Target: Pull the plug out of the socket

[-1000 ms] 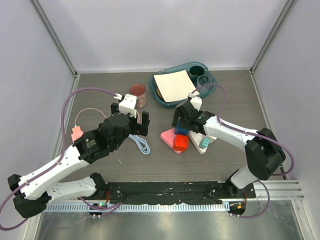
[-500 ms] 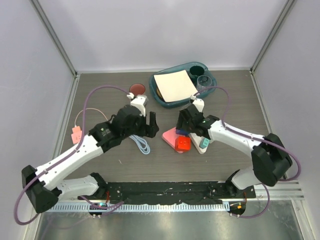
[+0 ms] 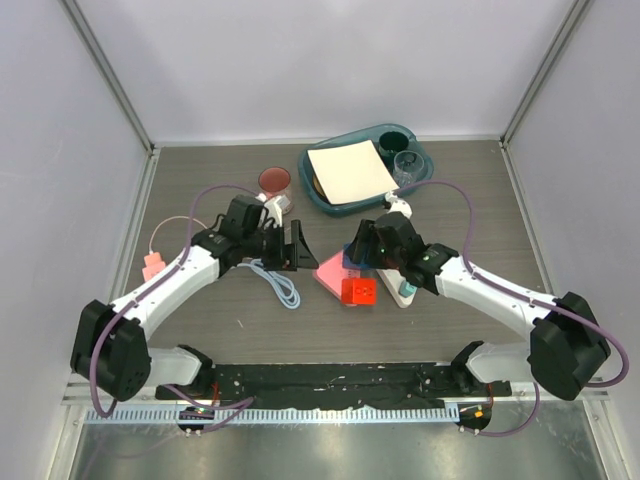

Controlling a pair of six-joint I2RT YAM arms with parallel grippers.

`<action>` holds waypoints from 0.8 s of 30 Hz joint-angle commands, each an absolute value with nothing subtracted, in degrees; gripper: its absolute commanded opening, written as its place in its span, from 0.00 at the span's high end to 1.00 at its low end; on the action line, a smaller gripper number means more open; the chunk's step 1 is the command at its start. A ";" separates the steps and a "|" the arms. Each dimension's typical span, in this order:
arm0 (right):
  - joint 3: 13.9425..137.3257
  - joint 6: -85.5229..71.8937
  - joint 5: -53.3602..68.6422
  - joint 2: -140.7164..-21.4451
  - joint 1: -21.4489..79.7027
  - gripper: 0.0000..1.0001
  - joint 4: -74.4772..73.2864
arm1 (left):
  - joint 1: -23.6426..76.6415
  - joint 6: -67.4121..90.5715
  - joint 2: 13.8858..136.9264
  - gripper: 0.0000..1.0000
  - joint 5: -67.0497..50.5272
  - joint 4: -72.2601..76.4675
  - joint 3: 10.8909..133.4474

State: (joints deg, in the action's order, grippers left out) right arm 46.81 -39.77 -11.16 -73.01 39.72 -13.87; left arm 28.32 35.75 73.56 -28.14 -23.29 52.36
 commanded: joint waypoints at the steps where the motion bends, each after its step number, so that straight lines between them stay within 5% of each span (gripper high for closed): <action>1: 46.67 -40.96 -2.65 -70.31 39.90 0.77 -1.60 | 28.48 35.42 75.76 0.22 -36.38 -19.69 53.09; 14: 44.65 -42.54 2.55 -71.19 41.04 0.78 4.48 | 30.50 33.40 78.40 0.25 -32.35 -24.08 54.67; 22: 43.95 -42.98 3.51 -70.84 42.01 0.78 6.33 | 31.02 32.70 82.26 0.39 -33.75 -26.98 56.51; 24: 43.68 -42.98 3.86 -70.93 42.27 0.79 6.94 | 31.11 32.70 82.35 0.53 -34.01 -26.81 56.60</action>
State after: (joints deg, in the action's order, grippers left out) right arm 42.39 -40.51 -0.47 -73.01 40.84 -3.49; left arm 30.41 33.71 81.93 -32.29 -27.20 54.11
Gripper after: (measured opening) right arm 0.653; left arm 0.599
